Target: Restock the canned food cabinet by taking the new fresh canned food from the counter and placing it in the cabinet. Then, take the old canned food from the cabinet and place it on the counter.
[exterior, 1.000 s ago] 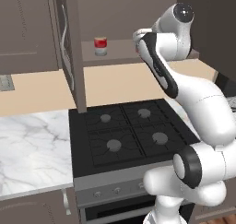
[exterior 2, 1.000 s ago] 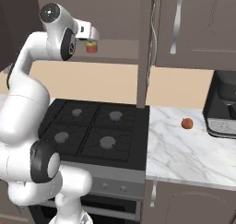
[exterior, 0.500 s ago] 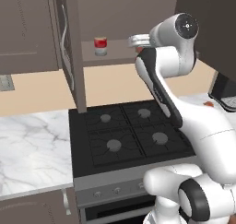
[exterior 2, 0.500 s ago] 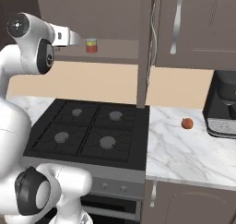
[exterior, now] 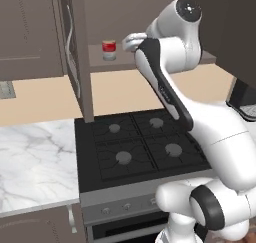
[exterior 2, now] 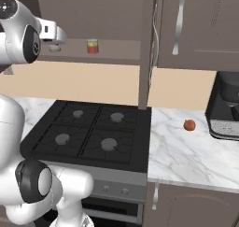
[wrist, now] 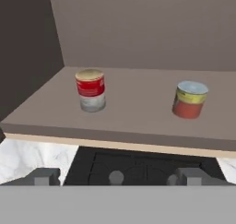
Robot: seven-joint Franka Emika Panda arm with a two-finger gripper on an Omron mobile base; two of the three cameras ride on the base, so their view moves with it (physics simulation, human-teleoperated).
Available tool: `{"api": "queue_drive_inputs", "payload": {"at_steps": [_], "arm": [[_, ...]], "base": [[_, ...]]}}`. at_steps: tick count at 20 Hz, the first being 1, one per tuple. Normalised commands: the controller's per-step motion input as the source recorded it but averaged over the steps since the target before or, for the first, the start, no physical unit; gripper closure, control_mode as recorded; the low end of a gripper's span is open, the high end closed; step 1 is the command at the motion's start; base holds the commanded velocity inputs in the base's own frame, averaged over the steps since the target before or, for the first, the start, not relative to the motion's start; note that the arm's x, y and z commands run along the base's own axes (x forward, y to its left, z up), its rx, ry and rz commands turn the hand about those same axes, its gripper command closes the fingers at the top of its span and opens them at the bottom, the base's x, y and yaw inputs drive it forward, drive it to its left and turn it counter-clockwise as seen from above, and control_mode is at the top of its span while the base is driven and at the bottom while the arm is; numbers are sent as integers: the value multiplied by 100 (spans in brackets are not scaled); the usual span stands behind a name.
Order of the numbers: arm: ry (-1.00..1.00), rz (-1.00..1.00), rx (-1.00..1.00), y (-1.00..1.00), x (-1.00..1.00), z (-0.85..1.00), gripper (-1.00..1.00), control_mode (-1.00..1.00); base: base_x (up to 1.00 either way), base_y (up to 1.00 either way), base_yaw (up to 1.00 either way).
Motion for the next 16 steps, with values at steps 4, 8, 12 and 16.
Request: {"api": "queue_drive_inputs", "payload": {"at_steps": [4, 8, 12, 16], "arm": [[3, 4, 0, 28, 0, -29, -100, -100], [0, 1, 0, 34, 0, -44, -100, -100], [0, 1, 0, 35, 5, -41, -100, -100], [0, 0, 0, 29, 23, -2, -100, -100]], "base": [[0, 0, 0], [0, 0, 0], [0, 0, 0], [0, 0, 0]]}}
